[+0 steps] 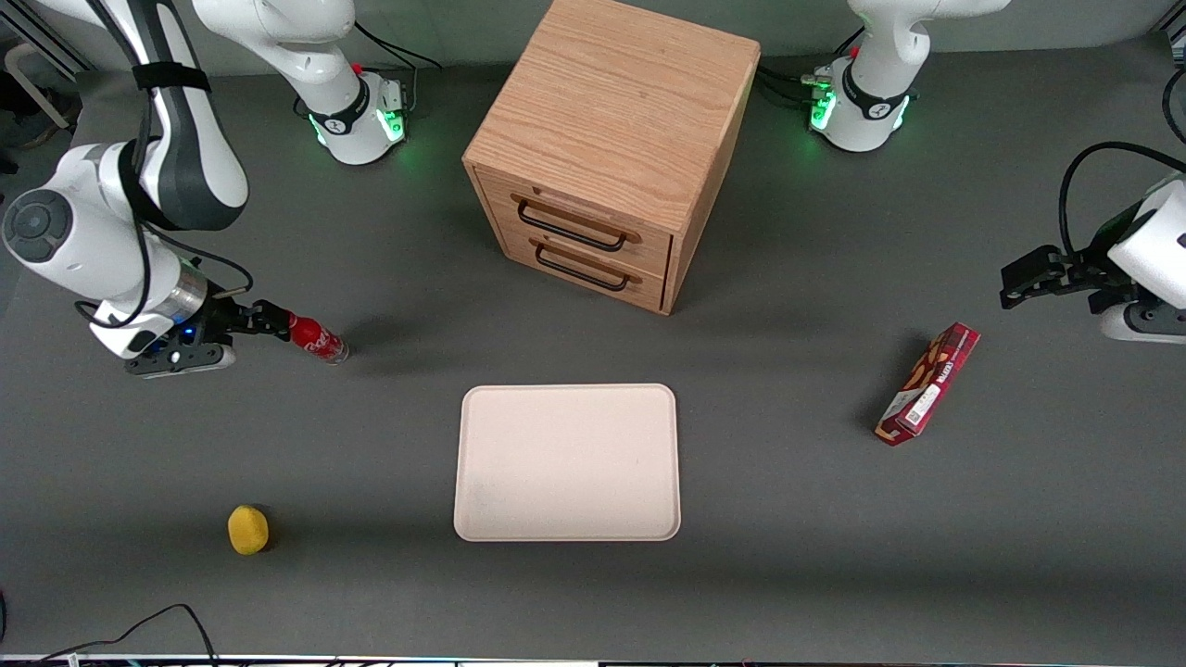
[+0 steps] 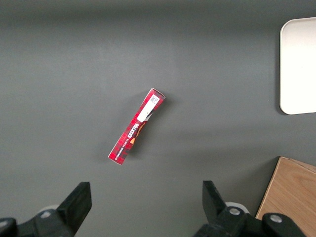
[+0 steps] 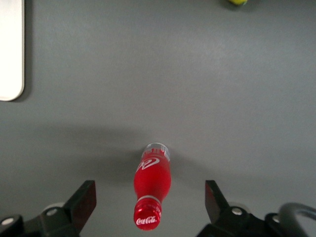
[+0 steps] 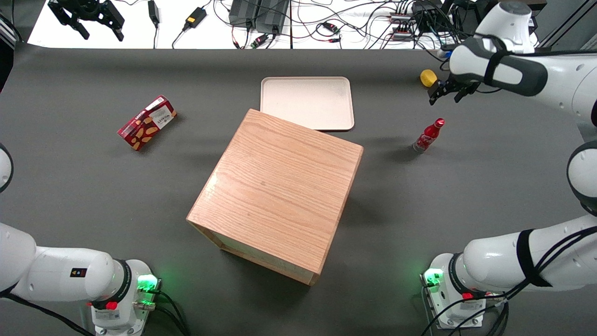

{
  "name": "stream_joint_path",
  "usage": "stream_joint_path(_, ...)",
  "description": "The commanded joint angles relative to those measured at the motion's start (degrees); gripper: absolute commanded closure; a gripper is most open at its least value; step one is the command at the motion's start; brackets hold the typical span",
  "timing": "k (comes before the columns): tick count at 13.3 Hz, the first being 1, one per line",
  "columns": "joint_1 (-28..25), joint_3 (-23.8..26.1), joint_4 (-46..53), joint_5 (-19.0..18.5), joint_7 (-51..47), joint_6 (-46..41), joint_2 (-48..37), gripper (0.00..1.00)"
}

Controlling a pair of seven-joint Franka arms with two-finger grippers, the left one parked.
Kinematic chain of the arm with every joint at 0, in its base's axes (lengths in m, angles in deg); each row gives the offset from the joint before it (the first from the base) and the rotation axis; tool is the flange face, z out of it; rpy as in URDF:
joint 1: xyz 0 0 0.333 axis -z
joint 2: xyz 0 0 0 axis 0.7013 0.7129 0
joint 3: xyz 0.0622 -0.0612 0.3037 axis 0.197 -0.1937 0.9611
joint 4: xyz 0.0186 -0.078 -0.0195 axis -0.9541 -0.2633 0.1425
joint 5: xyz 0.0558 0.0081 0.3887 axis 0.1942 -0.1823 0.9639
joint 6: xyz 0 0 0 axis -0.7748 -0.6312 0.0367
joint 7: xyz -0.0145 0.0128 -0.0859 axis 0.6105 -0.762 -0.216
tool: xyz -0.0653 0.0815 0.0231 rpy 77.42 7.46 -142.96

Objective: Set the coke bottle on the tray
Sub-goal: 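Move the open right gripper down to the red Coca-Cola bottle, then close the right gripper around the bottle's cap end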

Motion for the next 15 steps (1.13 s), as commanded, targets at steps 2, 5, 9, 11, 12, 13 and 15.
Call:
stream_joint_path(2,0.6,0.6,-6.4,1.5,1.9,5.0,-2.6,0.10)
stream_joint_path(5,0.6,0.8,-10.0,1.5,1.8,9.4,-2.8,0.32)
stream_joint_path(9,0.6,0.9,-11.8,1.5,1.2,9.2,-4.5,0.39)
stream_joint_path(11,0.6,1.3,-11.9,1.5,1.2,9.0,-4.8,0.49)
stream_joint_path(12,0.6,1.3,-11.9,1.5,1.2,9.1,-4.7,0.53)
stream_joint_path(13,0.6,1.3,-12.0,1.5,1.2,9.1,-4.7,0.54)
stream_joint_path(15,0.6,1.3,-12.1,1.5,1.3,9.0,-4.6,0.58)
